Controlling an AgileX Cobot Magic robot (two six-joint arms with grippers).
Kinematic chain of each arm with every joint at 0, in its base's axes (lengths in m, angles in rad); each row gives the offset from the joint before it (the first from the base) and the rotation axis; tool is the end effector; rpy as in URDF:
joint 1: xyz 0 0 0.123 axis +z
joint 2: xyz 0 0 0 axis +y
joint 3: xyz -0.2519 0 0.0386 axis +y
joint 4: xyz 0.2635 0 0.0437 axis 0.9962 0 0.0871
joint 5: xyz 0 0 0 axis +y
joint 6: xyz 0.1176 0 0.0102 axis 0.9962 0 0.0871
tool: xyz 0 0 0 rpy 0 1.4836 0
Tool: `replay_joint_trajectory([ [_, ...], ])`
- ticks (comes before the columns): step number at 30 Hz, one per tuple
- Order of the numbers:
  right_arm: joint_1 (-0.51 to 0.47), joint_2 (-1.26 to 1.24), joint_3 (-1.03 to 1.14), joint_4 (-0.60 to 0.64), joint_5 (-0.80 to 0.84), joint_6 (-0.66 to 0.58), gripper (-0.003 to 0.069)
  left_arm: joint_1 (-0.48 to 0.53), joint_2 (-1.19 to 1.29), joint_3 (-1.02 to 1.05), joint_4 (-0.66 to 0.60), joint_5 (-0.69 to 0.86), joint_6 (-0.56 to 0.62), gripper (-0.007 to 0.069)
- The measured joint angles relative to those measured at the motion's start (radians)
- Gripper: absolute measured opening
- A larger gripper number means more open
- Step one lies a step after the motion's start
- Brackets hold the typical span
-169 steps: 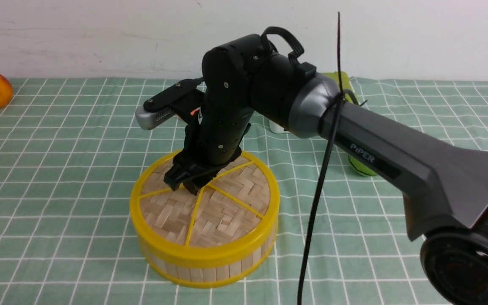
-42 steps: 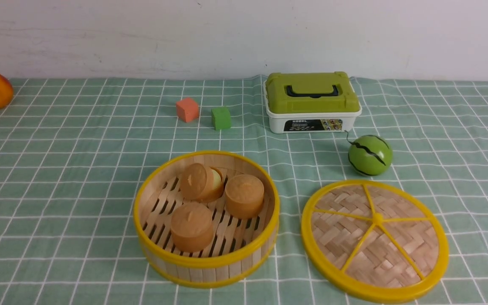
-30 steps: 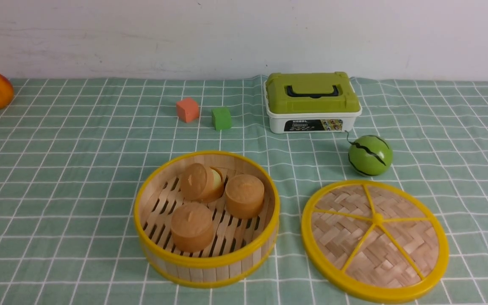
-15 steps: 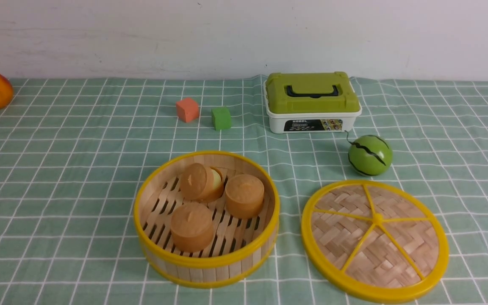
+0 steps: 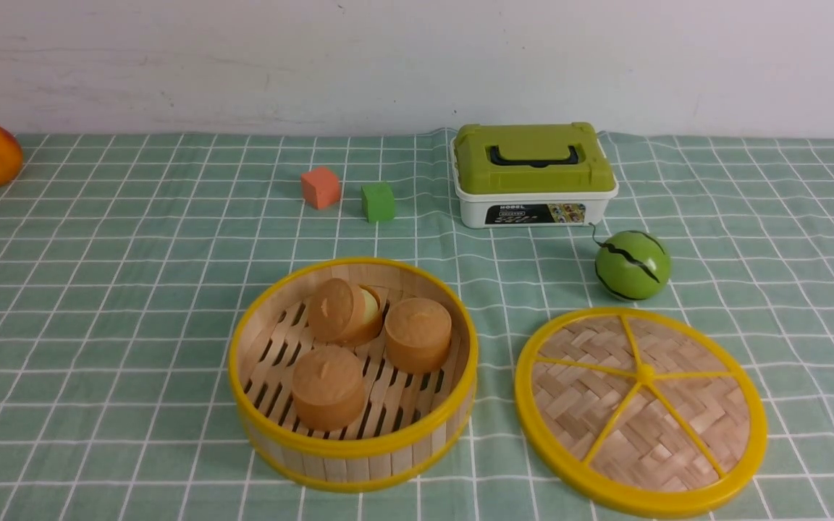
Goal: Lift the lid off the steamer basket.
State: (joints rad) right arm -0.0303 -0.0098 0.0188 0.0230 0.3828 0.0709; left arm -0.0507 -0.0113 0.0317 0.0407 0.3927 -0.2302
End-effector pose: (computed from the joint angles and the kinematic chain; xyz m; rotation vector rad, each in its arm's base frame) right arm 0.1242 -0.0027 0.1650 0.1089 1.8724 0.0507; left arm 0.1238 -0.0044 0.1592 -0.1452 1.8936 -0.1508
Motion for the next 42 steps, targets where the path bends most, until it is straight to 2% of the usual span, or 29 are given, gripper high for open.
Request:
replay_joint_trajectory([
  [42,0.0,0.0,-0.001,0.0,0.0,0.0,0.0076,0.0,0.0,0.0,0.0,0.0,0.0,0.0239],
])
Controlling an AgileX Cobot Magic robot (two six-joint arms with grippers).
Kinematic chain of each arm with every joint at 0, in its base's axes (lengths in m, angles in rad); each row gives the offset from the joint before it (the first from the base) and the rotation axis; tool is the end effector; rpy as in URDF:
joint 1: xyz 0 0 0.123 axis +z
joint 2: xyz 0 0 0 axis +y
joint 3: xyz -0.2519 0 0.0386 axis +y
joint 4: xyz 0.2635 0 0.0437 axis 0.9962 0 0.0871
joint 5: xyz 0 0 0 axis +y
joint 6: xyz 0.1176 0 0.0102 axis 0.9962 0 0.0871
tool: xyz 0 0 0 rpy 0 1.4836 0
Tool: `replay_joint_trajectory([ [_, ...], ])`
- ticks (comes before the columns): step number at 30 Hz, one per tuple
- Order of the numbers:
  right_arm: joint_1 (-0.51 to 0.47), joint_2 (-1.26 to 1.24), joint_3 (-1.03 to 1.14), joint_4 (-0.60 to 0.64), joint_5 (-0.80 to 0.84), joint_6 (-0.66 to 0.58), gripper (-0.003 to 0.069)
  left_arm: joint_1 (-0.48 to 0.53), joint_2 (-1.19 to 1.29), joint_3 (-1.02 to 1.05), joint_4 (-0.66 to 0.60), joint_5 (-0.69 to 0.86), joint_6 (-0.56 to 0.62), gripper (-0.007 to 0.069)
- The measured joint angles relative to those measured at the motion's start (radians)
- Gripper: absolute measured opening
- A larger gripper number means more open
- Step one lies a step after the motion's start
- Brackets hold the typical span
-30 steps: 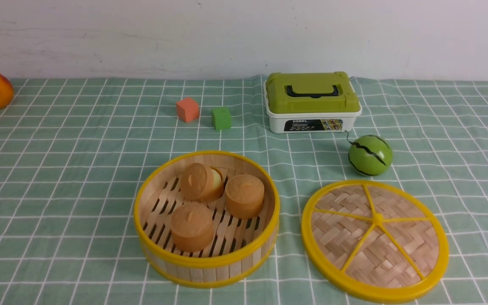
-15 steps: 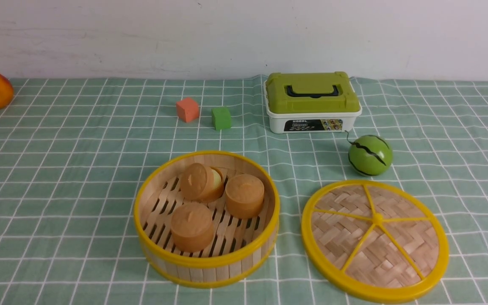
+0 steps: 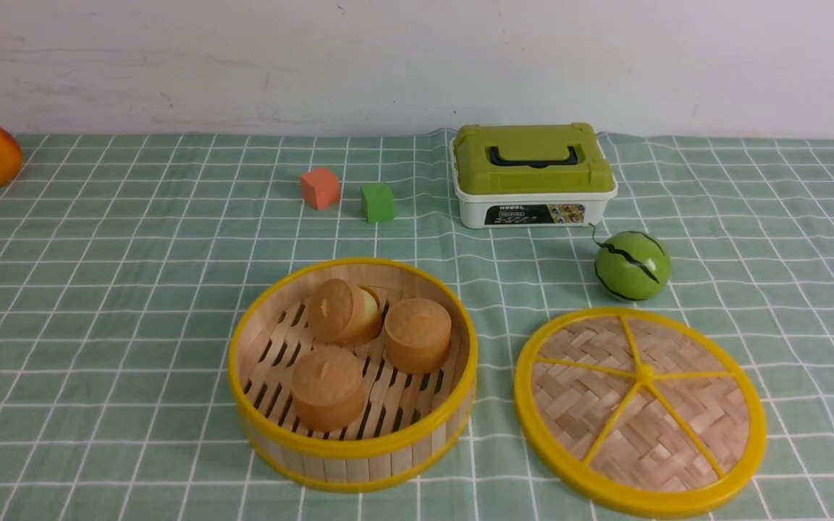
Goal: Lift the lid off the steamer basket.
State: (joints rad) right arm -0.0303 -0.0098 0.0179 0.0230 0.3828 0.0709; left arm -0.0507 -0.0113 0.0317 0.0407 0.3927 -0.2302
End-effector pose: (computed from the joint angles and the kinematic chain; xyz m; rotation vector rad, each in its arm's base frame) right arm 0.1242 -0.0027 0.1653 0.1089 1.8715 0.0507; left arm 0.1238 -0.0044 0.1592 -0.1452 1.8936 -0.1508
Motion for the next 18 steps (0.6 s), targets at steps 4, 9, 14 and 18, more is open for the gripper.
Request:
replay_joint_trajectory([
  [4,0.0,0.0,0.0,0.0,0.0,0.0,0.0084,0.0,0.0,0.0,0.0,0.0,0.0,0.0239],
  [9,0.0,0.0,0.0,0.0,0.0,0.0,0.0095,0.0,0.0,0.0,0.0,0.0,0.0,0.0239],
  [14,0.0,0.0,0.0,0.0,0.0,0.0,0.0101,0.0,0.0,0.0,0.0,0.0,0.0,0.0239],
  [18,0.0,0.0,0.0,0.0,0.0,0.0,0.0104,0.0,0.0,0.0,0.0,0.0,0.0,0.0239],
])
